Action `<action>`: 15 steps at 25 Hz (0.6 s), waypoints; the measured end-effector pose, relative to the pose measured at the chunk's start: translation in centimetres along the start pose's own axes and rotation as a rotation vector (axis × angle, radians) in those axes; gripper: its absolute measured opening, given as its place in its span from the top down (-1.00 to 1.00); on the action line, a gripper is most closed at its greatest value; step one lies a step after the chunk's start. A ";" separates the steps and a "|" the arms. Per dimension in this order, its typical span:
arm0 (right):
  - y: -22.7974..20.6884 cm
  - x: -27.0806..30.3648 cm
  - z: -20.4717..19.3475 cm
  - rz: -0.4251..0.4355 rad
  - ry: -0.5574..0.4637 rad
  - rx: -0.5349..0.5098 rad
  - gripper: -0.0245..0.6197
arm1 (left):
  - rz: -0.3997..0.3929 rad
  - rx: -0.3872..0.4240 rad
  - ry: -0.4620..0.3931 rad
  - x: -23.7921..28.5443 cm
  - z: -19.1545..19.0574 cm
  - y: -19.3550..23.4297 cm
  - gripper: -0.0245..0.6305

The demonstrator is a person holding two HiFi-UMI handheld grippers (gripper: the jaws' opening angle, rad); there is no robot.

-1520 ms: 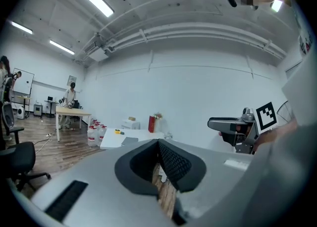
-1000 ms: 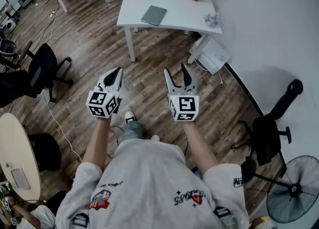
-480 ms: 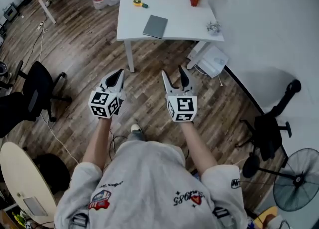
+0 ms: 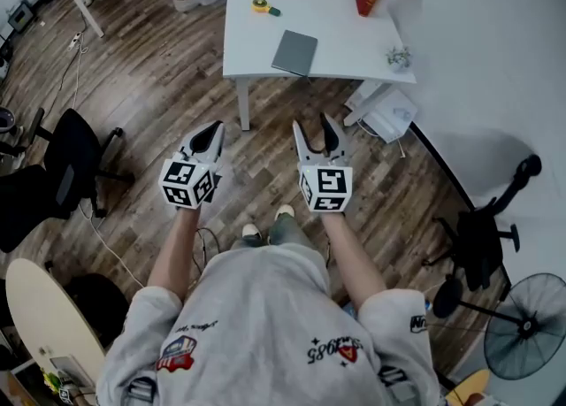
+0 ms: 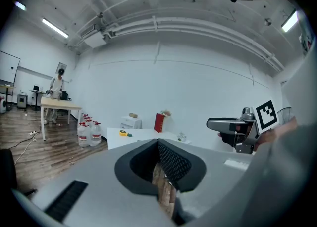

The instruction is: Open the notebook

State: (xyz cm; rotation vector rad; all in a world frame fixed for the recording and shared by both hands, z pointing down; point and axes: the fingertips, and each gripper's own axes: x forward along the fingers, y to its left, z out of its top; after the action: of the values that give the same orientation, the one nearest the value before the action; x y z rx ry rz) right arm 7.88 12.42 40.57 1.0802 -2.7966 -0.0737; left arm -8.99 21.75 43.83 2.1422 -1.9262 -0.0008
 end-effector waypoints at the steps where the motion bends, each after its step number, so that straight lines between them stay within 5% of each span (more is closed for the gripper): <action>1: 0.0 0.8 0.1 0.003 -0.001 -0.002 0.25 | 0.003 -0.002 -0.001 0.4 0.1 0.6 0.91; 15: -3.5 15.6 0.6 0.052 0.013 -0.055 0.37 | 0.033 -0.004 -0.008 11.1 2.7 8.6 0.91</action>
State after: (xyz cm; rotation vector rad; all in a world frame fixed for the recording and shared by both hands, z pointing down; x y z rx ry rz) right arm -1.27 -0.67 41.40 0.9910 -2.7922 -0.1368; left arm -16.49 9.59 44.75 2.1116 -1.9639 -0.0068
